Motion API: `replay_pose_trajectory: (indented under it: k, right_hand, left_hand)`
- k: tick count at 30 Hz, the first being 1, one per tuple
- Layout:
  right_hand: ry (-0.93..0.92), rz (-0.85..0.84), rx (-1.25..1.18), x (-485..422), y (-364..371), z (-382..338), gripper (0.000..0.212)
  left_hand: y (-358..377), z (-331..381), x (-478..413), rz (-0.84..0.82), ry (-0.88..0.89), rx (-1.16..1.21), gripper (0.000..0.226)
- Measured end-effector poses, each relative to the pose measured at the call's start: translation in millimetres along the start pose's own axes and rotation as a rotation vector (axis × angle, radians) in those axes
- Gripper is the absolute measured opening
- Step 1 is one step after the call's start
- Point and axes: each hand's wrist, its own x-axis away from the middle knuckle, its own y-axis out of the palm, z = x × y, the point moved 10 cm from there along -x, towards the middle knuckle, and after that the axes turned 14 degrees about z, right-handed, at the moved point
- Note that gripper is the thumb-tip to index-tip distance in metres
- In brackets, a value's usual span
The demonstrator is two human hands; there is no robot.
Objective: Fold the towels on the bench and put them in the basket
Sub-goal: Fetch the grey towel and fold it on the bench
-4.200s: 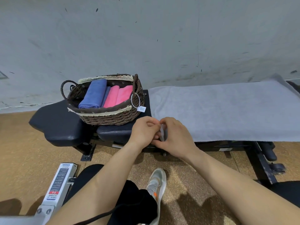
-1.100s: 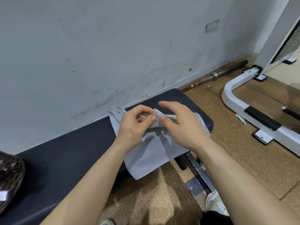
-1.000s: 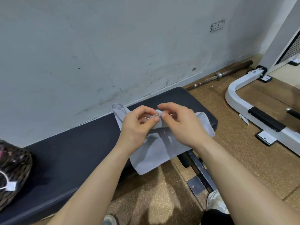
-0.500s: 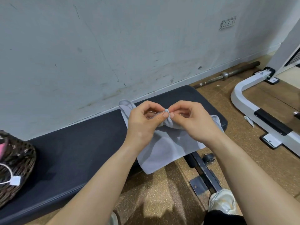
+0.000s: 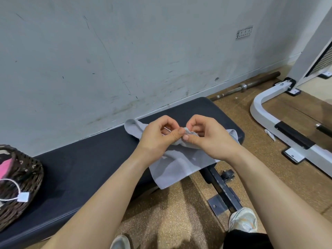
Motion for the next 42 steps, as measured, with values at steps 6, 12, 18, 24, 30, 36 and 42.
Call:
replay_pose_trajectory:
  k: [6, 12, 18, 24, 30, 36, 42]
  right_hand:
    - [0.064, -0.04, -0.121, 20, -9, -11, 0.013]
    - [0.129, 0.029, -0.201, 43, -19, -22, 0.01]
    - [0.157, 0.037, -0.281, 62, -8, -43, 0.007]
    - [0.155, 0.119, -0.368, 68, -6, -57, 0.004]
    - [0.103, 0.369, 0.039, 61, -29, -36, 0.011]
    - [0.245, 0.17, -0.167, 56, -9, -17, 0.01]
    - [0.271, -0.066, -0.303, 57, 13, -22, 0.014]
  left_hand:
    - [-27, -18, 11, -0.163, 0.167, -0.666, 0.025]
    - [-105, -39, 28, -0.072, 0.139, -0.856, 0.009]
    - [-172, -27, 56, 0.068, 0.051, -0.668, 0.01]
    - [-187, -26, 85, -0.087, 0.035, -0.768, 0.02]
    - [-206, -20, 97, -0.015, -0.059, -0.501, 0.012]
    - [-215, -17, 99, 0.029, -0.167, -0.015, 0.022]
    - [-227, -28, 98, 0.052, -0.196, -0.177, 0.031]
